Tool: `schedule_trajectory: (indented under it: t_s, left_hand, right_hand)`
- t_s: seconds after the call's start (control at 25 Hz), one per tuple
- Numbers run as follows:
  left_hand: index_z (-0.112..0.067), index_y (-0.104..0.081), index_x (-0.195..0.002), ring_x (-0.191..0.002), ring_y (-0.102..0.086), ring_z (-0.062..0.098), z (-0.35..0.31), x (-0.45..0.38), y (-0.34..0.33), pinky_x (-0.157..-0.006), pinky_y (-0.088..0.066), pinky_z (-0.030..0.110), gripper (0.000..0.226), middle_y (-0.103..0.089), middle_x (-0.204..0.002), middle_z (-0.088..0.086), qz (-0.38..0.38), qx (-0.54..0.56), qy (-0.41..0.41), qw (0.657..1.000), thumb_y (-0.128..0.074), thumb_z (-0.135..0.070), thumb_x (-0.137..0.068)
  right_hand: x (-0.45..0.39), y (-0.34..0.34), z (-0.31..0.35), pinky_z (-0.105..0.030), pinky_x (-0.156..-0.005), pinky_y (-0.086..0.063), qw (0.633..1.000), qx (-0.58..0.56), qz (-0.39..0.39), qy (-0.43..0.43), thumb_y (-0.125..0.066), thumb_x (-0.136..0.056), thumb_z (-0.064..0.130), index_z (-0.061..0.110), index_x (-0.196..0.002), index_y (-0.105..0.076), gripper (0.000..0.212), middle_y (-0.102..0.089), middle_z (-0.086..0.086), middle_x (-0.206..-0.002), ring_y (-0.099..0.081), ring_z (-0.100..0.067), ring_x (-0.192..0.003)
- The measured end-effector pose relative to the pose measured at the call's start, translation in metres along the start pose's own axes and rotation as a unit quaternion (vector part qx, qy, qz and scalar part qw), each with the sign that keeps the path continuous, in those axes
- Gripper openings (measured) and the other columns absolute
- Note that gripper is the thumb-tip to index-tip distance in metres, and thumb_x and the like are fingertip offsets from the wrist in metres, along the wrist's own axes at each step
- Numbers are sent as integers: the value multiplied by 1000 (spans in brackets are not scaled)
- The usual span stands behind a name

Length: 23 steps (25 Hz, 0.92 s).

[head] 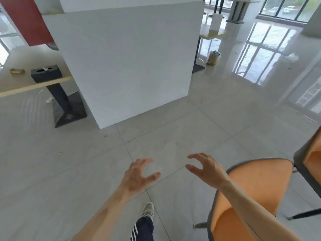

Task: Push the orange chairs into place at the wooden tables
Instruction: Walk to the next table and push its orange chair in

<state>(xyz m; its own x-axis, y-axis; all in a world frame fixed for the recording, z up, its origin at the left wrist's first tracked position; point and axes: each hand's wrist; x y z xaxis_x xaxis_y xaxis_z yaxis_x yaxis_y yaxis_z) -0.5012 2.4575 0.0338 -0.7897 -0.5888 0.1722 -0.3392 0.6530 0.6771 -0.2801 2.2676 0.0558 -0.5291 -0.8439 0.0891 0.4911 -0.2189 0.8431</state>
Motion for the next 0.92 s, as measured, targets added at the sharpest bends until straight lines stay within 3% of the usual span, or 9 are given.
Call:
schedule_trajectory:
  t_s: [0.24,0.48,0.76,0.92]
  left_hand:
    - [-40,-47,-136,-134,-35,12,-32,-176,23,-111,-31,43,74,-44,-143,-12,118,-36,-92,988,-54,-75,-71]
    - [-36,-48,-137,-136,-36,13,-115,-308,-38,-113,-30,44,89,-47,-144,-9,256,-83,-220,938,-46,-85,-63]
    - [-40,-47,-137,-135,-36,14,-251,-398,-161,-113,-29,44,86,-47,-143,-9,382,-176,-374,827,-45,-85,-64]
    - [-40,-44,-138,-136,-35,13,-325,-415,-223,-113,-28,47,84,-45,-144,-11,452,-197,-443,749,-46,-84,-67]
  right_hand:
    - [-79,32,-23,-35,-101,-41,989,-23,-68,-130,-50,-87,64,40,-125,-56,46,-57,11,-130,-50,-13,-122]
    - [-78,69,-87,-36,-98,-44,945,-42,-179,-270,-49,-85,65,38,-124,-57,47,-59,11,-126,-52,-11,-118]
    - [-38,106,-194,-30,-87,-38,827,-112,-322,-447,-56,-88,56,32,-123,-60,43,-57,6,-127,-51,-17,-122]
    - [-15,122,-222,-37,-98,-42,757,-140,-373,-517,-57,-88,54,29,-123,-60,43,-56,1,-135,-51,-18,-123]
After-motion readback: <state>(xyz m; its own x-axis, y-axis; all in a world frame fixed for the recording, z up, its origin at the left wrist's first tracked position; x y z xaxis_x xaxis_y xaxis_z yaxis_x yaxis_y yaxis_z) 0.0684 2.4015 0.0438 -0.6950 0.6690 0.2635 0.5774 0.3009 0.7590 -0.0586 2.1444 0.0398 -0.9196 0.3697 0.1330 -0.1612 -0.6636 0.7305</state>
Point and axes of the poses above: each hand's wrist, its own x-axis away from the middle knuckle, its own y-axis out of the back of the hand, z = x × y
